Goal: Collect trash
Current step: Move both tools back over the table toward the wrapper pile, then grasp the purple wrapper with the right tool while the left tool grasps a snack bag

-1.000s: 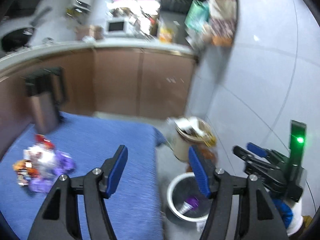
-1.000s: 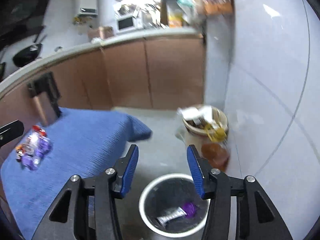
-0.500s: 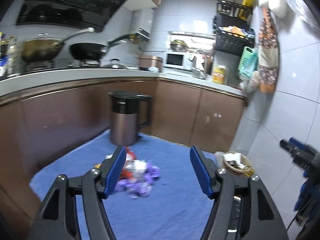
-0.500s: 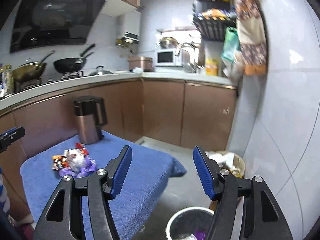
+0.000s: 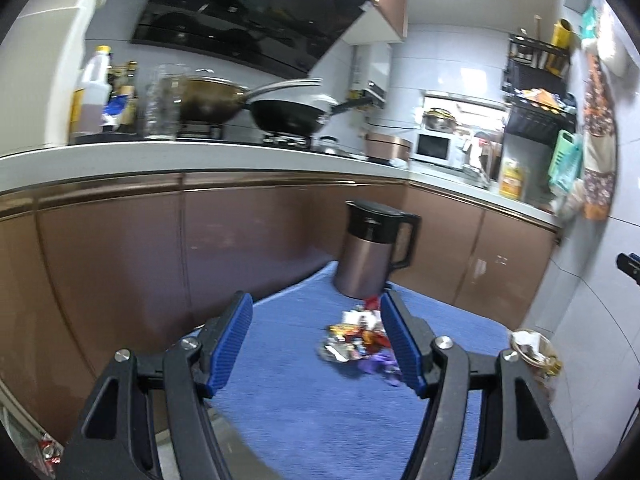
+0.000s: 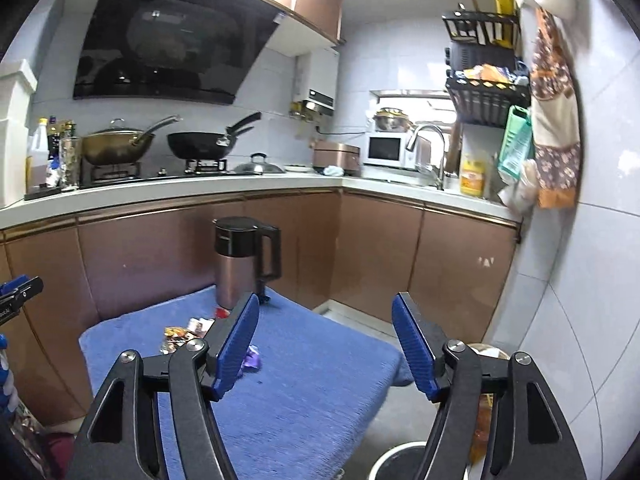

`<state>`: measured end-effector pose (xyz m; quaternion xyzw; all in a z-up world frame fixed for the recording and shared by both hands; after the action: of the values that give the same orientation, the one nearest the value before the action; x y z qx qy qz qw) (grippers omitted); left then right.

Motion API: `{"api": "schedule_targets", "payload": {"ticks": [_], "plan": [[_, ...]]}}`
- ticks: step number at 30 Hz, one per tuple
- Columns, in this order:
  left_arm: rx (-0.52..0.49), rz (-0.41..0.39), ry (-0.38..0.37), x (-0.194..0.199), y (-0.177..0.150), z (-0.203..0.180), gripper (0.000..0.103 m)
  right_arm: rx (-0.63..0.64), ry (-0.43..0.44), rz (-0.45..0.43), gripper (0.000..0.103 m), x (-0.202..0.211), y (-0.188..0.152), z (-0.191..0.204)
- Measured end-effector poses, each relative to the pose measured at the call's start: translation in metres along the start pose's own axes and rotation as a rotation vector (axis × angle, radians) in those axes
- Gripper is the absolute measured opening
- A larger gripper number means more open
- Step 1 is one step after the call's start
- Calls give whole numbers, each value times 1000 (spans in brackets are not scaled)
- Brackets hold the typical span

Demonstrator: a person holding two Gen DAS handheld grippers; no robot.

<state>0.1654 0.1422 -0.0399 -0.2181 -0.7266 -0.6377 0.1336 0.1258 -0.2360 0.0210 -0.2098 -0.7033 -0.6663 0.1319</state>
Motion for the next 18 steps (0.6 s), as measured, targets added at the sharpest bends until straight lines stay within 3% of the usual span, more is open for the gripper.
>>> {"api": "schedule_targets", "payload": {"ticks": [7,18], "plan": [[39,58,-14,-20,-10,20,65,23,51,32,68,-17,0,18],[-7,209,-50,-97,-21,1,65,-7,141,129,68,-77,-12,25]]}}
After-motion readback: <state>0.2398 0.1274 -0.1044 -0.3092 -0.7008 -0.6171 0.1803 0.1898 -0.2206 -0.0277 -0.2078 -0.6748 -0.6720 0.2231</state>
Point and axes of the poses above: each gripper's, at about its wrist camera, not at the fingertips, and x roughly against the way its jaws point, z to its left, y to its top, the point moved 8 cm from there along -x, roughly the way its jaws point, and after that the axes turned 11 degrees about z, right-handed, at the moved point
